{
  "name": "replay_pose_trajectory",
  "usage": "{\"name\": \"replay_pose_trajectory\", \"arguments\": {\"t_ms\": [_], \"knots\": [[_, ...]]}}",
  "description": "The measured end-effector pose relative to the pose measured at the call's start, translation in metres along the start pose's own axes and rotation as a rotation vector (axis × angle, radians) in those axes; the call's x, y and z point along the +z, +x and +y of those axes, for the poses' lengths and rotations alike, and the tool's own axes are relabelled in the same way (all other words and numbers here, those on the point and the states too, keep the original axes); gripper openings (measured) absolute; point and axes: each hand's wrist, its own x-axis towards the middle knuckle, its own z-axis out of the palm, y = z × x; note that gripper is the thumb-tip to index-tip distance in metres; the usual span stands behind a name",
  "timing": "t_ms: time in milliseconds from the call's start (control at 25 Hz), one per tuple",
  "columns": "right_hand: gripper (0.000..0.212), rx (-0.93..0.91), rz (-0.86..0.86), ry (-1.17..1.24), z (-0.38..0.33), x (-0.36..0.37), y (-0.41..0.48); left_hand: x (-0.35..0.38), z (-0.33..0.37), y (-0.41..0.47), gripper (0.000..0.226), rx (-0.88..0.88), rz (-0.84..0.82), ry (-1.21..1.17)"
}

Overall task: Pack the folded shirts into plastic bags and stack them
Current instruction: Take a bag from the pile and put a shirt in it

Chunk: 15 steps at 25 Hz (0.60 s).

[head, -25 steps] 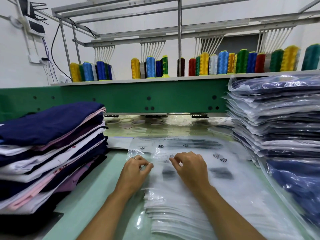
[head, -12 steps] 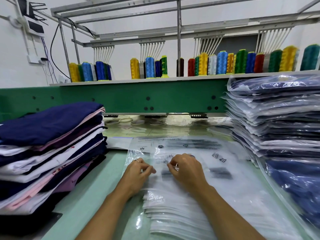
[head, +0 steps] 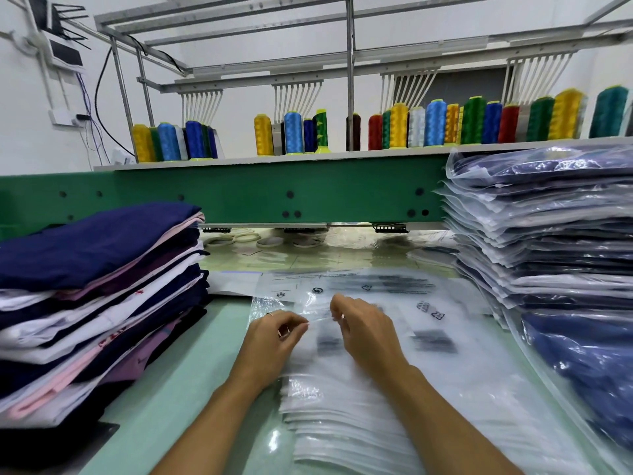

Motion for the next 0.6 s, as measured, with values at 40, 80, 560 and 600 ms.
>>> {"name": "replay_pose_trajectory", "arguments": {"t_ms": [40, 80, 560, 600], "knots": [[0.036, -0.029, 0.017, -0.021, -0.001, -0.001, 0.0, 0.0, 0.0, 0.001, 0.018, 0.018, 0.037, -0.004], [0.038, -0.046, 0.012, -0.038, -0.001, -0.001, 0.0, 0.001, -0.001, 0.001, 0.022, 0.03, 0.065, -0.004], [0.05, 0.092, 0.0, -0.229, 0.007, 0.007, -0.001, -0.008, -0.007, 0.004, 0.029, 0.011, 0.166, 0.283], [0.049, 0.12, 0.037, -0.247, 0.008, 0.006, -0.001, -0.01, -0.008, 0.003, 0.033, -0.031, 0.143, 0.324]]}}
